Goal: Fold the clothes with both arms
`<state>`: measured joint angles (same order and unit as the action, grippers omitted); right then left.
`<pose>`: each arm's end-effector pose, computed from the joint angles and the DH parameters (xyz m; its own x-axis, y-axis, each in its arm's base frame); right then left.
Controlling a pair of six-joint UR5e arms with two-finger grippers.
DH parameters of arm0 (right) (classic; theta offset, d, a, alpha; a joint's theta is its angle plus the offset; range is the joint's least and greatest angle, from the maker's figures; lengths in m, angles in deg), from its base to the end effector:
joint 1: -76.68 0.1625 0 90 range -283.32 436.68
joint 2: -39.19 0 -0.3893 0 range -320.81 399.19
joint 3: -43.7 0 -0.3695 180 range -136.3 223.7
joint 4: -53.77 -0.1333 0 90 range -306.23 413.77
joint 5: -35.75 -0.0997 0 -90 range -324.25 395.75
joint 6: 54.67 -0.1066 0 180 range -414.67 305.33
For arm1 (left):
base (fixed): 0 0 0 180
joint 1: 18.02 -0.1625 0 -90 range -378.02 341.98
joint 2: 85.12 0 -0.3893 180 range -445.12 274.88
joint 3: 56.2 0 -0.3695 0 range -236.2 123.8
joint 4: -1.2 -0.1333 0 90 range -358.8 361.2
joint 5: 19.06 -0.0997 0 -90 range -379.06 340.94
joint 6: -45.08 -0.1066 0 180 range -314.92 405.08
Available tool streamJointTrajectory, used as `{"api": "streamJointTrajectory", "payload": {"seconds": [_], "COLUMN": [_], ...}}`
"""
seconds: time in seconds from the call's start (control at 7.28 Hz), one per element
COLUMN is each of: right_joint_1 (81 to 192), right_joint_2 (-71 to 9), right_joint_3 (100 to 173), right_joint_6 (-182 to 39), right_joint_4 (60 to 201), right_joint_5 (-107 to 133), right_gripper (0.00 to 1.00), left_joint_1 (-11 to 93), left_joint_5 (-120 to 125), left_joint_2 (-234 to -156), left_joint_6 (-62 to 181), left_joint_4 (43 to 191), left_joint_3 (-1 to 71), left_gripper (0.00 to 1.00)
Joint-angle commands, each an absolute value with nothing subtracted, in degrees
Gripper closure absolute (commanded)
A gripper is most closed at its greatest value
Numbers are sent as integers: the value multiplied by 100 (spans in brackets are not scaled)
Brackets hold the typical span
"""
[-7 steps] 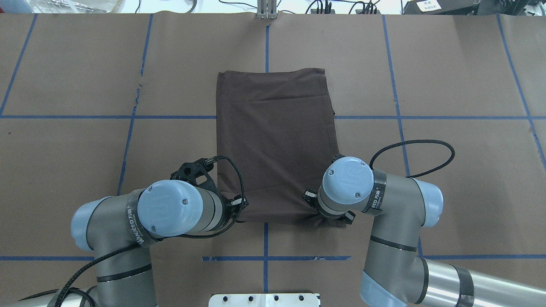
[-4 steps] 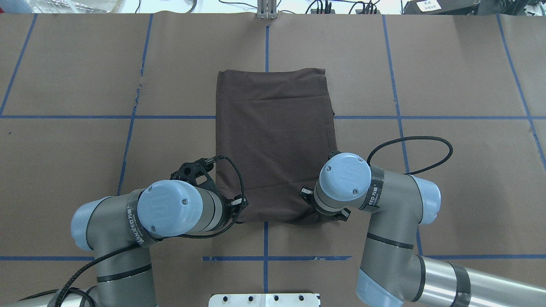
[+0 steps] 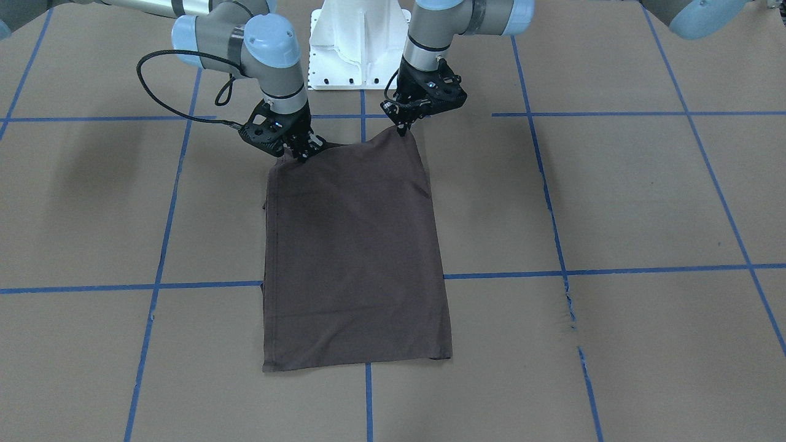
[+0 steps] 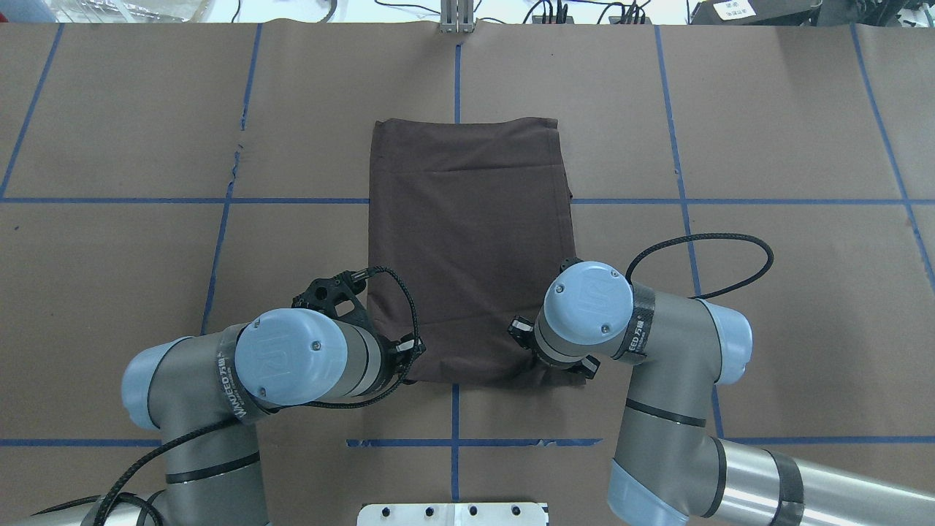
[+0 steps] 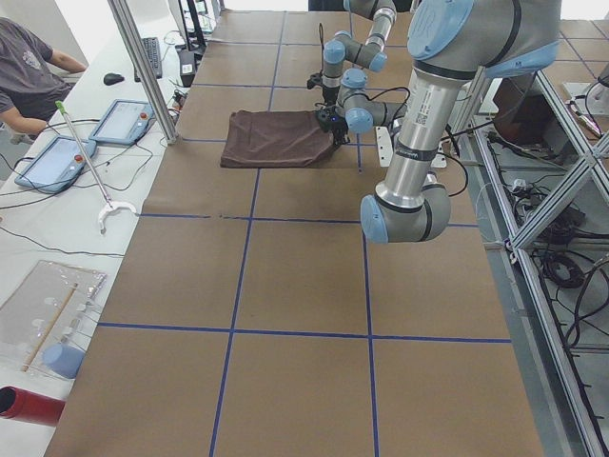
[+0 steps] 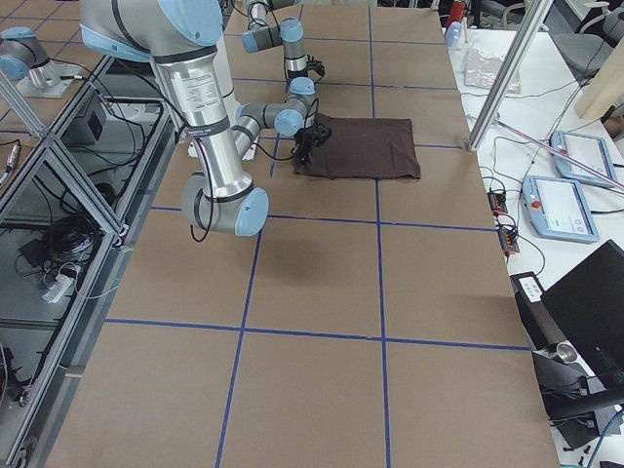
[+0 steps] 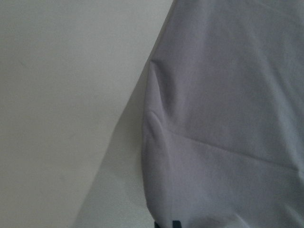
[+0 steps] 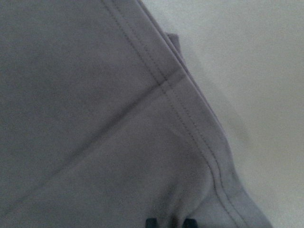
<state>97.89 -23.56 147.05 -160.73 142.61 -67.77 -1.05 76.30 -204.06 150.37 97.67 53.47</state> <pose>-0.5222 -0.3189 0.2790 0.6111 0.5257 0.5918 -0.3909 0.8505 -0.3518 0.5157 -0.2863 0.2050 0.4708 -0.4182 -0.7768 0.3540 0.8961 -0.2678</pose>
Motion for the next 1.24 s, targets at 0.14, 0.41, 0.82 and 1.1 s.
{"api": "streamJointTrajectory", "payload": {"seconds": [0.14, 0.41, 0.82, 1.1], "right_joint_1": [9804, 9673, 9540, 9541], "right_joint_2": [-2383, -2426, -2488, -2488], "right_joint_3": [14741, 14680, 14688, 14679], "right_joint_6": [-16434, -17109, -17350, -17350], "right_joint_4": [14333, 14324, 14324, 14324], "right_joint_5": [-6805, -6770, -6568, -6568], "right_gripper": [0, 0, 0, 0], "left_joint_1": [-105, -105, -105, -105], "left_joint_5": [7630, 7621, 7621, 7621], "left_joint_2": [-20413, -20413, -20413, -20413], "left_joint_6": [15037, 15037, 15037, 15037], "left_joint_4": [9744, 9744, 9744, 9735], "left_joint_3": [5357, 5357, 5357, 5357], "left_gripper": [100, 100, 100, 100]}}
